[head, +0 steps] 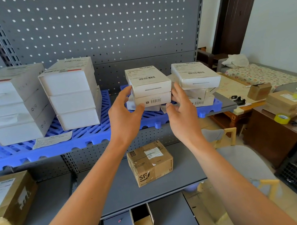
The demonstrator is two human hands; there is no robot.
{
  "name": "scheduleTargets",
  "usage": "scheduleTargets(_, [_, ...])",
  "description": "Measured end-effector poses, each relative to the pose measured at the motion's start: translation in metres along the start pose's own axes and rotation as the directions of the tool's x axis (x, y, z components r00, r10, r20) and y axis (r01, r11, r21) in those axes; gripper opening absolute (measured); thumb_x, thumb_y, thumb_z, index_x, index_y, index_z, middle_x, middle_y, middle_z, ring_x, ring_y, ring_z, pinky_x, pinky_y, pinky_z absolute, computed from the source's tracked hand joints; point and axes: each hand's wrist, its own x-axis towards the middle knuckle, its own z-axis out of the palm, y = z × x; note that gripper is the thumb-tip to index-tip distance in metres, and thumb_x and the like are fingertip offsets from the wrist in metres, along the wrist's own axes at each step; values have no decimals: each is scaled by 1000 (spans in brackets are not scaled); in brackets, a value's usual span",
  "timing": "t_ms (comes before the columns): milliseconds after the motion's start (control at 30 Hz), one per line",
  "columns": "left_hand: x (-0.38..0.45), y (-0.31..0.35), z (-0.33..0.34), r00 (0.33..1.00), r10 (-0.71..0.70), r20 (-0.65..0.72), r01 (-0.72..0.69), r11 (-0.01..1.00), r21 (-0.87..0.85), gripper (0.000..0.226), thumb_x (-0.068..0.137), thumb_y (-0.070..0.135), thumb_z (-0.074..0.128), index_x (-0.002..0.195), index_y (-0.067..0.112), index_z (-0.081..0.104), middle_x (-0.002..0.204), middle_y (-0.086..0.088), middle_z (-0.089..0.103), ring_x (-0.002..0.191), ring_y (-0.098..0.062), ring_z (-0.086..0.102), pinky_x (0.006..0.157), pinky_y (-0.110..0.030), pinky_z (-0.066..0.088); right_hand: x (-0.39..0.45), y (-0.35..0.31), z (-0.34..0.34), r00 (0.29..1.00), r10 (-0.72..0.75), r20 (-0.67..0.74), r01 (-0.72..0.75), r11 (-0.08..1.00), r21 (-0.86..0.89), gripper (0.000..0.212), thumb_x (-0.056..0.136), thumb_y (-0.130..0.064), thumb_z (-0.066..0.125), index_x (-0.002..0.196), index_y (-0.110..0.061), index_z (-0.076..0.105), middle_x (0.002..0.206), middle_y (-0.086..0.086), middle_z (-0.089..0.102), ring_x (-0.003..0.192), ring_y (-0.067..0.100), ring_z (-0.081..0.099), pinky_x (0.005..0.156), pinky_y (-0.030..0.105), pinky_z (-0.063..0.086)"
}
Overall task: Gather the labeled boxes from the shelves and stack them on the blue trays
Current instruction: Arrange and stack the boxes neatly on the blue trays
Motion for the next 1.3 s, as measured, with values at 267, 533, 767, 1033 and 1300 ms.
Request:
scheduleTargets(267, [16, 0, -2, 999, -15, 37, 14, 1000, 10, 53, 95, 2, 58, 143, 24, 52, 135, 10, 63, 125, -7, 56, 88, -1, 45, 7, 9, 9, 999, -4, 34, 4, 1000, -19, 59, 100, -6, 47, 153, -28, 34, 145, -12, 53, 130, -1, 48, 106, 24, 48])
scheduleTargets(533, [33, 1, -6, 995, -72, 63, 71, 997, 10, 59, 94, -8, 51, 144, 22, 50, 135, 9, 61, 121, -4, 56, 84, -2, 46, 17, 15, 13, 997, -2, 74, 8, 996, -84, 49, 100, -10, 43, 146, -26, 46, 136, -7, 59, 123, 2, 55, 96, 17, 51])
scheduleTargets(767, [42, -9, -7, 986, -152, 69, 152, 988, 5, 67, 95, -5, 55, 153, 24, 37, 144, 3, 56, 134, -17, 52, 103, -37, 51, 21, 11, 14, 995, 37, 94, -25, 991, -130, 51, 102, -6, 39, 150, -25, 41, 138, -11, 54, 110, 1, 58, 88, 8, 50])
scheduleTargets(1033, [38, -9, -6, 986, -138, 89, 143, 988, -55, 70, 89, -9, 56, 149, 27, 45, 141, 8, 59, 130, -13, 55, 100, -34, 55, 26, 8, 24, 985, 59, 162, -53, 998, -42, 61, 95, 2, 39, 147, -28, 42, 133, -10, 60, 108, 5, 60, 71, 4, 47])
scheduleTargets(1300, [26, 0, -12, 989, -132, 64, 138, 987, -84, 65, 91, -7, 56, 148, 23, 45, 139, 6, 60, 124, -14, 58, 89, -18, 56, 30, 5, 24, 984, 58, 171, -45, 996, -77, 60, 91, 2, 40, 140, -31, 48, 116, -7, 67, 107, 15, 64, 85, 30, 59])
